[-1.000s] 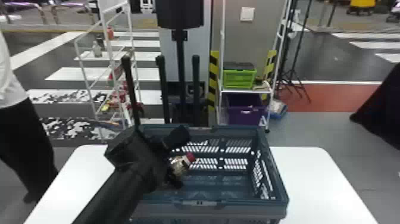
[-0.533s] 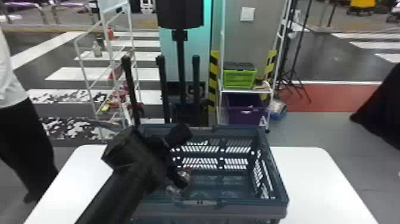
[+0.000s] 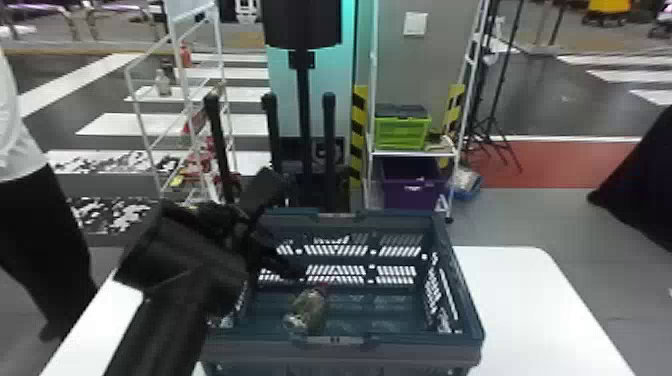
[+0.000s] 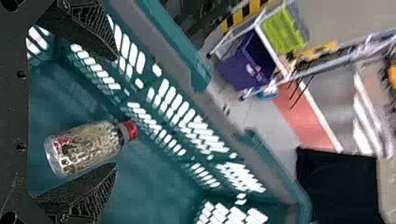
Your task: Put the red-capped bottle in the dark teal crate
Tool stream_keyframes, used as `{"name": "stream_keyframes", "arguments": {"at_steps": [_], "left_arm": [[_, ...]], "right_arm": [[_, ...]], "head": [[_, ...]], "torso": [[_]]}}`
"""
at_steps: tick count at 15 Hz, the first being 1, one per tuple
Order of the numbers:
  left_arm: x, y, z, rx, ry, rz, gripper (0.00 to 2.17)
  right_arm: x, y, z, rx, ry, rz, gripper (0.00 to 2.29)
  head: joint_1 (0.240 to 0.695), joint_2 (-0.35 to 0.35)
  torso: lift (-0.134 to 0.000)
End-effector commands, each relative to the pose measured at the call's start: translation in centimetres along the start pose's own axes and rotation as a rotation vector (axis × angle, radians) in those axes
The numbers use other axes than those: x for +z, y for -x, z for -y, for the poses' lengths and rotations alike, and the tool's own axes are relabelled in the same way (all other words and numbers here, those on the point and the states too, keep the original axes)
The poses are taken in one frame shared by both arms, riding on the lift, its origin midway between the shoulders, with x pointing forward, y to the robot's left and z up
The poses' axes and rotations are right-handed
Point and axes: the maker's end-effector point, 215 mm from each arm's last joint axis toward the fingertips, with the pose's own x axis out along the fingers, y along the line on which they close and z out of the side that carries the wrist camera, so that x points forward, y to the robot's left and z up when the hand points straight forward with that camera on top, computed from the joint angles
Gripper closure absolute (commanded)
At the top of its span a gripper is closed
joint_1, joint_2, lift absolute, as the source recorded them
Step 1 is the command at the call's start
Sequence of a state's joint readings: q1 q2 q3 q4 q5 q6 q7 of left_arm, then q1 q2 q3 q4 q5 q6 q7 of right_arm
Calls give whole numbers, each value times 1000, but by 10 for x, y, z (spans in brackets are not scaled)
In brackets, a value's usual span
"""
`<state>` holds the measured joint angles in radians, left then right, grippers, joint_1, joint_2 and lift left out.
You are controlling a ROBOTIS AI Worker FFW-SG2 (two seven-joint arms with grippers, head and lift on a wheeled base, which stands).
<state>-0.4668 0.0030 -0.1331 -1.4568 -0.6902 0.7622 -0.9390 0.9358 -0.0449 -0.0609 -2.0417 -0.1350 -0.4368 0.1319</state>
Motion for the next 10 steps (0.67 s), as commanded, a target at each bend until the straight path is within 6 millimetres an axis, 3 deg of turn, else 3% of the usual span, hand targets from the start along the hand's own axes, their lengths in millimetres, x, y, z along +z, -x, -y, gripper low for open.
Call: {"name": "stream_keyframes", "arguments": {"at_steps": [1, 5, 7, 10], "left_arm": [[9, 36, -15, 43, 102, 99, 87], [7, 118, -47, 133, 310, 334, 87], [-10, 154, -60, 200, 400, 414, 87], [-42, 195, -60, 308, 462, 434, 87]], "right_arm": [[3, 0, 0, 1, 2, 9, 151], [7, -1, -1, 6, 4, 16, 151], [8, -1, -2, 10, 6, 19, 151], [10, -3, -2, 15, 1, 23, 151]], "head": [[499, 0], [499, 0], [499, 0], [499, 0]], "torso": [[0], [0], [0], [0]]}}
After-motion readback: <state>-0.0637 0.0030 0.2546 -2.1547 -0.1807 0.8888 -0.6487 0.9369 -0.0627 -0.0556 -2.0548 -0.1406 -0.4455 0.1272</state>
